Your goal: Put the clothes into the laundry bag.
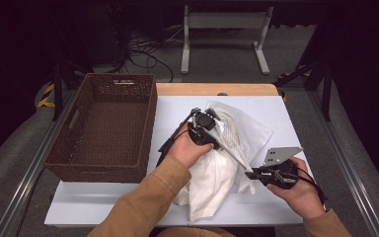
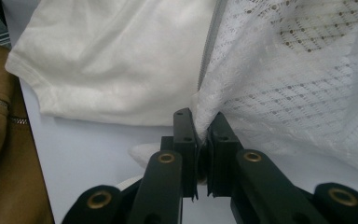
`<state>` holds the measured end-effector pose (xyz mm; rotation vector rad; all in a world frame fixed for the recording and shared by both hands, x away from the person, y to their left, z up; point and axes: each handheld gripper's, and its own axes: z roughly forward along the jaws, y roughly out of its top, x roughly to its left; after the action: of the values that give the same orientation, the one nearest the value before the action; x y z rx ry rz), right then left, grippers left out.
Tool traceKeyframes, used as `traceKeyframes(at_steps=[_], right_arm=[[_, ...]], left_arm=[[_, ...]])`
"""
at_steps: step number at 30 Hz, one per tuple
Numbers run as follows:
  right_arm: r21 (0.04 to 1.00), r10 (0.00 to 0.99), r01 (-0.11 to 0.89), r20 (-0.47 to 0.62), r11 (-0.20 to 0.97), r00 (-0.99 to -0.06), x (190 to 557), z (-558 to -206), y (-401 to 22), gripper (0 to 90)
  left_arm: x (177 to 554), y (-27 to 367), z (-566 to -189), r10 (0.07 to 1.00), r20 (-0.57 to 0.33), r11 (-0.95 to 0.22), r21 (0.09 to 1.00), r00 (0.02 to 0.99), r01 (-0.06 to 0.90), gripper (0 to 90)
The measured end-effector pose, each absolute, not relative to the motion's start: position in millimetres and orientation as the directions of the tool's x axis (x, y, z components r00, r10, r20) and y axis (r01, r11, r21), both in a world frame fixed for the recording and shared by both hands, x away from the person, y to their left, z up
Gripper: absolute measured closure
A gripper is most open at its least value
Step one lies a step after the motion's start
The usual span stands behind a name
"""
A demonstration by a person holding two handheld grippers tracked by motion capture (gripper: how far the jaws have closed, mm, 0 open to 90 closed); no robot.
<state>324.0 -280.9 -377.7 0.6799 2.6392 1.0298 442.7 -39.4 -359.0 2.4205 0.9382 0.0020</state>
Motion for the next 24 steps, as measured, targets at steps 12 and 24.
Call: traceKeyframes(at_steps=[12,24], right_arm=[[0.662,0.549,0.388,-0.041,0.641,-0.835,318.6,-370.5,-309.9,85.2],[0.63,0.565,0.445,0.011,0.637,-0.825,327.1,-387.7,-317.0,84.4]], left_arm=[[441.3,-48.3,-371.8,0.6,-0.196,-0.633,0.477,0.776,0.61,55.3],[417.5,-30.4,-351.3,0.51,-0.163,-0.67,0.54,0.845,0.509,24.8]])
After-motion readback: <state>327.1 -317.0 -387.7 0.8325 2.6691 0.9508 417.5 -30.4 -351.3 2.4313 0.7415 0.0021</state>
